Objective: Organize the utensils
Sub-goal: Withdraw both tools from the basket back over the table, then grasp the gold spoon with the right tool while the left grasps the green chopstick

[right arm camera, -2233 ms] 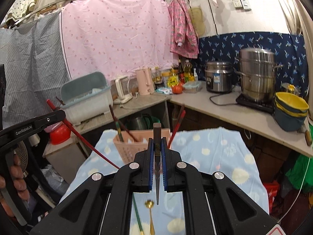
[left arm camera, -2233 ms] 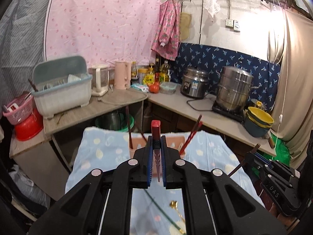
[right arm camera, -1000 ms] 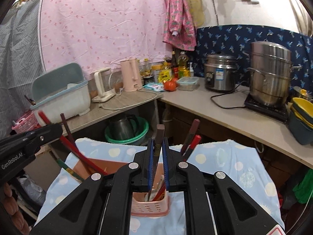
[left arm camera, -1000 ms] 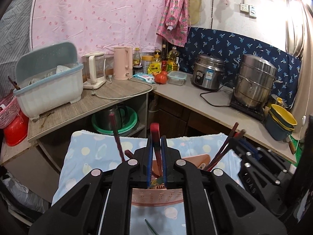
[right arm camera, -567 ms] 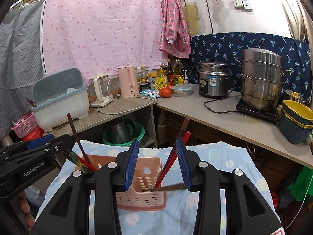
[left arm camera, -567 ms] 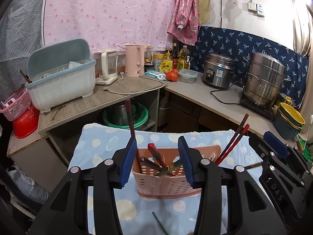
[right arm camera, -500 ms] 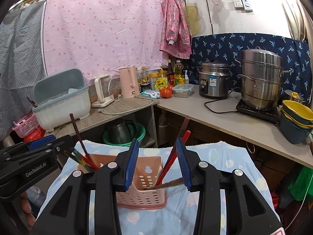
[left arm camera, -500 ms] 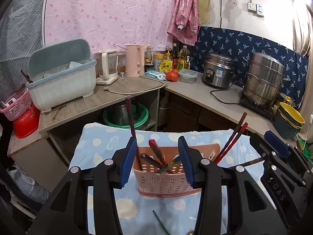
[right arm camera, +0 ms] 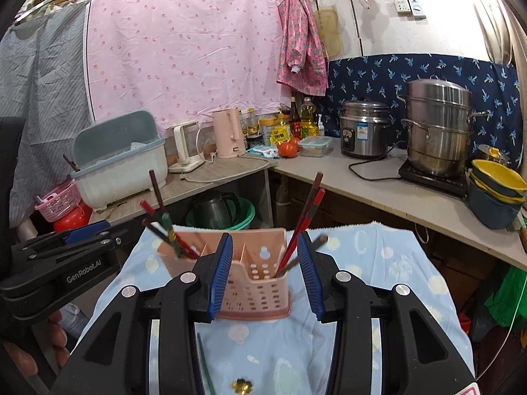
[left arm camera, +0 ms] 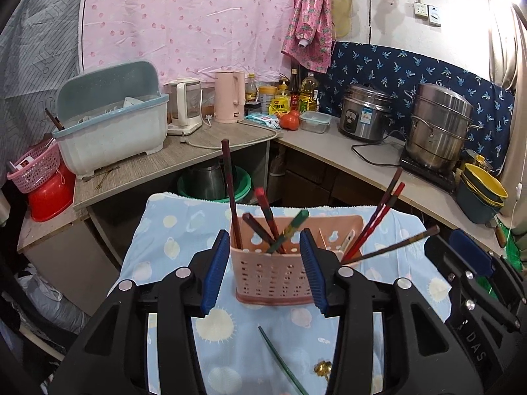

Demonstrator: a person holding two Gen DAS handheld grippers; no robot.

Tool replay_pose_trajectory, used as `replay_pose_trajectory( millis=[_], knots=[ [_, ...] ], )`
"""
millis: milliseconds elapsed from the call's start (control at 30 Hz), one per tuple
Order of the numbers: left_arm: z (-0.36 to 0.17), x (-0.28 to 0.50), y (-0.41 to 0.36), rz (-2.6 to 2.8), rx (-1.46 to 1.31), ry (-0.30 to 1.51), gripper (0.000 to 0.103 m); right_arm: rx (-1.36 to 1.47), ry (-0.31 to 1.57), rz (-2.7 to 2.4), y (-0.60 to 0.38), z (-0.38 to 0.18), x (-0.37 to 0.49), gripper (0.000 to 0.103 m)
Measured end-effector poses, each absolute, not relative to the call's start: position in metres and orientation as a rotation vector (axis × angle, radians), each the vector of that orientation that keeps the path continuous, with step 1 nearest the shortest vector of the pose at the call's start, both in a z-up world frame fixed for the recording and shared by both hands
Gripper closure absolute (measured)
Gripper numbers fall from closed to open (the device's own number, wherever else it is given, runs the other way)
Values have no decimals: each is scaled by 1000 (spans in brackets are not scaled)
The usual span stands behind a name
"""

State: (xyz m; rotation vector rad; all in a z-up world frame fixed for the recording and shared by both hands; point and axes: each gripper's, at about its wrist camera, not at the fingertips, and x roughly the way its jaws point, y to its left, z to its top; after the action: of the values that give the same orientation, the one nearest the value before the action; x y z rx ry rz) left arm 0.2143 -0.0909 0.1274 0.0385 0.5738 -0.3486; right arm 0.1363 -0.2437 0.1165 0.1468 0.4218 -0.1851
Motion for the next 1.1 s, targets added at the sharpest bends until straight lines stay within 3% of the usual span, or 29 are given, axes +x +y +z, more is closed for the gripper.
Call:
replay_pose_trajectory(
  millis=[333,800,1100],
  knots=[
    [86,173,-83,-368,59,648,61,194,541,-195,-239,59,90,63],
    [-14,120,-61,-355,23,838,61,248,759,-172,-226,-39,46,63],
    [-43,108,-49,-326,10,883,61,175,839,-140,-198,-66,56,74]
  ],
)
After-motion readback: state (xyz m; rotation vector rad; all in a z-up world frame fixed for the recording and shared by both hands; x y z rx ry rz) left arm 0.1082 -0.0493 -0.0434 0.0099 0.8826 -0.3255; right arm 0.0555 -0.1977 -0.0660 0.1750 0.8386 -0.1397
